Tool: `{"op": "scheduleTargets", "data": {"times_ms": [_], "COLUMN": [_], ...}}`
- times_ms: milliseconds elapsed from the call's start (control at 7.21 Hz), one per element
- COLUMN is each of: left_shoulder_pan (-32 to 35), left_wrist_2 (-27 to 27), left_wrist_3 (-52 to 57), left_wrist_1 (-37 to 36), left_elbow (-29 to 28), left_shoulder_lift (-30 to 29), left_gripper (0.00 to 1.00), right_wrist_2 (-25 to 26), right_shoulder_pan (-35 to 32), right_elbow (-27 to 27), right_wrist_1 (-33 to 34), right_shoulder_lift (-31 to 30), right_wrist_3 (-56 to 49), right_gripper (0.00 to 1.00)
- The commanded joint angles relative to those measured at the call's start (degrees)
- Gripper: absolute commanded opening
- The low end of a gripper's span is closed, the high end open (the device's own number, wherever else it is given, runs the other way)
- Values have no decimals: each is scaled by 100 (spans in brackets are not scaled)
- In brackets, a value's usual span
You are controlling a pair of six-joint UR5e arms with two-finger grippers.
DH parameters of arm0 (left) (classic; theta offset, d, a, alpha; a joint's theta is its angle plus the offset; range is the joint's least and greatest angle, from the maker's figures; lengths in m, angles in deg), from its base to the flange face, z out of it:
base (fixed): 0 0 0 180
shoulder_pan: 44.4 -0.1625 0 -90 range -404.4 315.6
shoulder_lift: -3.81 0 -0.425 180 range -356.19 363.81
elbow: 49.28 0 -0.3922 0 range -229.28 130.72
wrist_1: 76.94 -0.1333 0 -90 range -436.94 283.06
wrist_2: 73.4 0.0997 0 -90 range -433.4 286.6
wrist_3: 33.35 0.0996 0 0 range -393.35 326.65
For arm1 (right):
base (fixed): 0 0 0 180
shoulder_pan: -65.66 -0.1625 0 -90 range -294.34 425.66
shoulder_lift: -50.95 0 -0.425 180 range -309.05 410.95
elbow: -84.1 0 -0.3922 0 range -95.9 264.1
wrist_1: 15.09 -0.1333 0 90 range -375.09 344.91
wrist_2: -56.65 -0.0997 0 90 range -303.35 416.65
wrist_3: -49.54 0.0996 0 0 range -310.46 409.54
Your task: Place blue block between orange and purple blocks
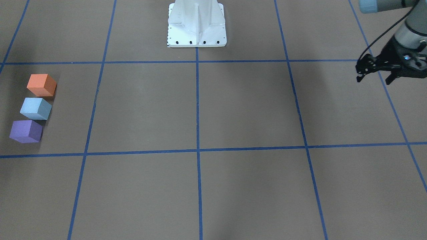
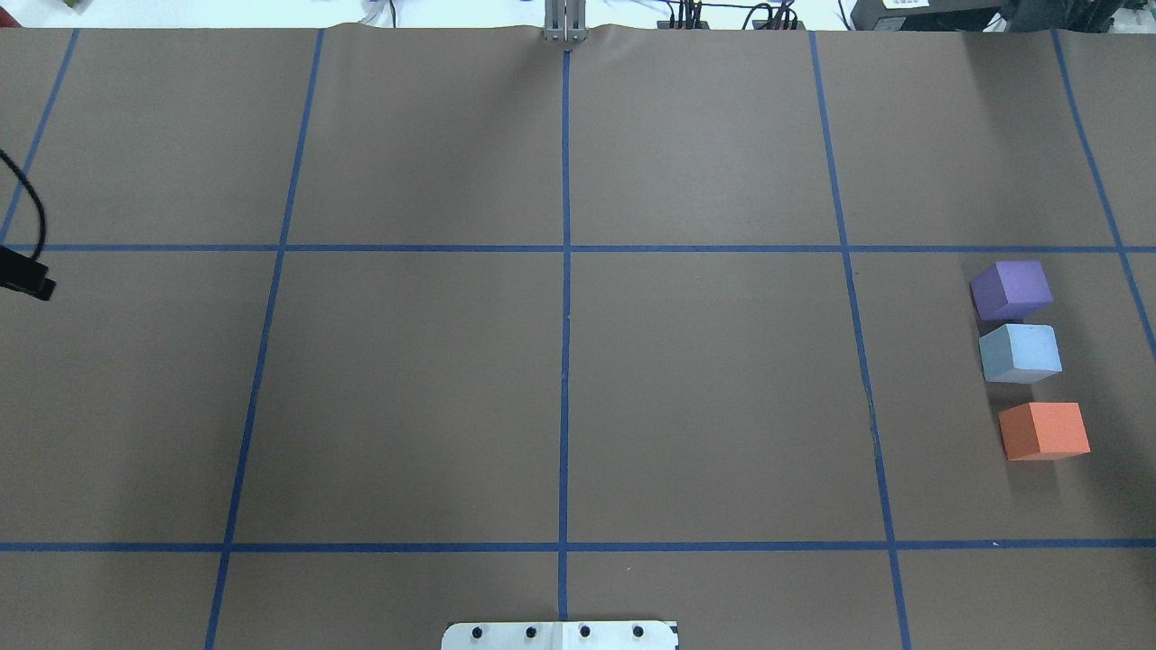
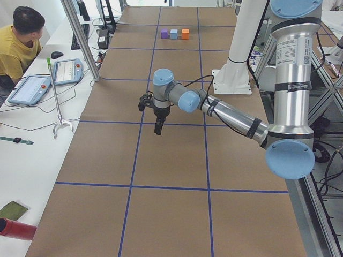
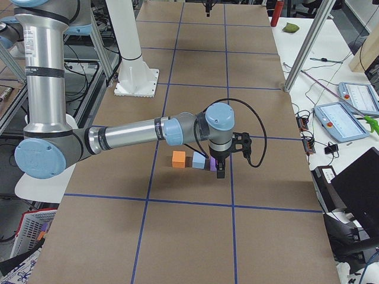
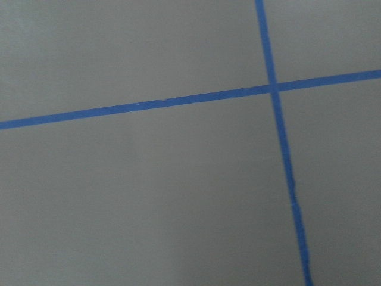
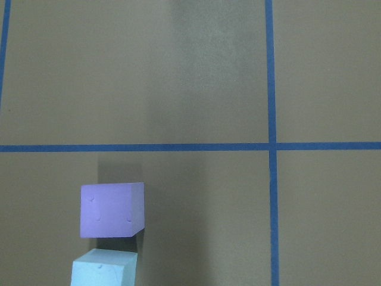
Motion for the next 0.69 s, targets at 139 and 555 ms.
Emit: {"op": "scheduleTargets", "data": {"times_ms": [139, 555], "left_shoulder_pan": [1999, 2046], "left_wrist_2": [-862, -810], "left_wrist_3": [2925, 2827], "left_wrist_1": [-77, -524], "left_elbow": [-1376, -1247], "left_shoulder_lift": [41, 15], "left_gripper": [100, 100], "right_wrist_2": [35, 369], "right_shoulder_pan": [-116, 68], "right_elbow": [-233, -244], "right_wrist_1": [734, 862], "right_shoulder_lift": [185, 99], "right_wrist_3": [-85, -566], "right_gripper": [100, 100]}}
